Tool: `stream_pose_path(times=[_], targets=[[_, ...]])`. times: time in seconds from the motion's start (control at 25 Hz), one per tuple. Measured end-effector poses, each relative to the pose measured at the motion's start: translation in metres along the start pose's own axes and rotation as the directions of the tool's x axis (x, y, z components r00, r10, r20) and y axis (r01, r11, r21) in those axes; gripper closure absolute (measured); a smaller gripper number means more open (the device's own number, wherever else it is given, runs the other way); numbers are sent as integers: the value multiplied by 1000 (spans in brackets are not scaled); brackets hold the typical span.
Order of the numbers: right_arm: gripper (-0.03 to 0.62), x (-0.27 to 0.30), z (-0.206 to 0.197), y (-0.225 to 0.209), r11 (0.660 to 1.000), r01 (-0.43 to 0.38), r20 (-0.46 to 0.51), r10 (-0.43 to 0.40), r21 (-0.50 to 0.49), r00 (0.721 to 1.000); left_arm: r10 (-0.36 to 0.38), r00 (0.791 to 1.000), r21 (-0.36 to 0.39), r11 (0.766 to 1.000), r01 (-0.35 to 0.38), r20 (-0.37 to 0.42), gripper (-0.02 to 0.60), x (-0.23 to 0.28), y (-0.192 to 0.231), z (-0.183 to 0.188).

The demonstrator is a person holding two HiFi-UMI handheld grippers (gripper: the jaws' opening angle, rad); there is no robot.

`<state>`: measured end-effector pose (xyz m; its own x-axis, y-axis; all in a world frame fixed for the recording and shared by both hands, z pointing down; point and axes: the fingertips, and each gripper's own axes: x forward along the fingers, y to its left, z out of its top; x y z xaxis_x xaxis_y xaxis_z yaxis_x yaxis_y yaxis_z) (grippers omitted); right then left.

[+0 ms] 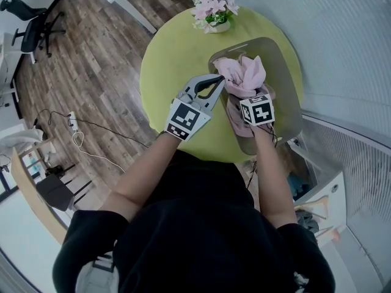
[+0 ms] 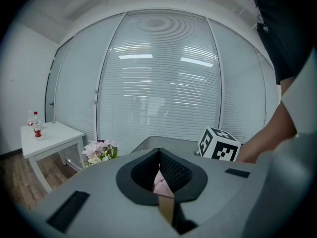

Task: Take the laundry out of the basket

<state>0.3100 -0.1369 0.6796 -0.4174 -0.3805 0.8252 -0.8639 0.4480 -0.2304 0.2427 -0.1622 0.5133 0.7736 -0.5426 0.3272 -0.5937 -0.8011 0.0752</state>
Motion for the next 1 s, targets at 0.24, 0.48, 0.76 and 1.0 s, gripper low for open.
stream_pose_path(times=[0.24, 0.48, 0.76, 1.0], targets=[[227, -29, 11, 0, 998, -8, 91, 2, 56, 996, 6, 1000, 4, 1000, -7, 19, 571, -10, -5, 6], [227, -63, 29, 3, 998, 1, 188, -13, 67, 982, 7, 999, 0, 1000, -7, 53, 571, -18, -12, 20], [227, -105, 52, 7, 997, 14, 295, -36, 78, 955, -9, 996, 24, 1000, 7, 92, 571, -24, -26, 42], [227, -143, 73, 13, 997, 23, 387, -48, 69, 921, -16, 991, 49, 999, 9, 131, 571, -33, -34, 65]])
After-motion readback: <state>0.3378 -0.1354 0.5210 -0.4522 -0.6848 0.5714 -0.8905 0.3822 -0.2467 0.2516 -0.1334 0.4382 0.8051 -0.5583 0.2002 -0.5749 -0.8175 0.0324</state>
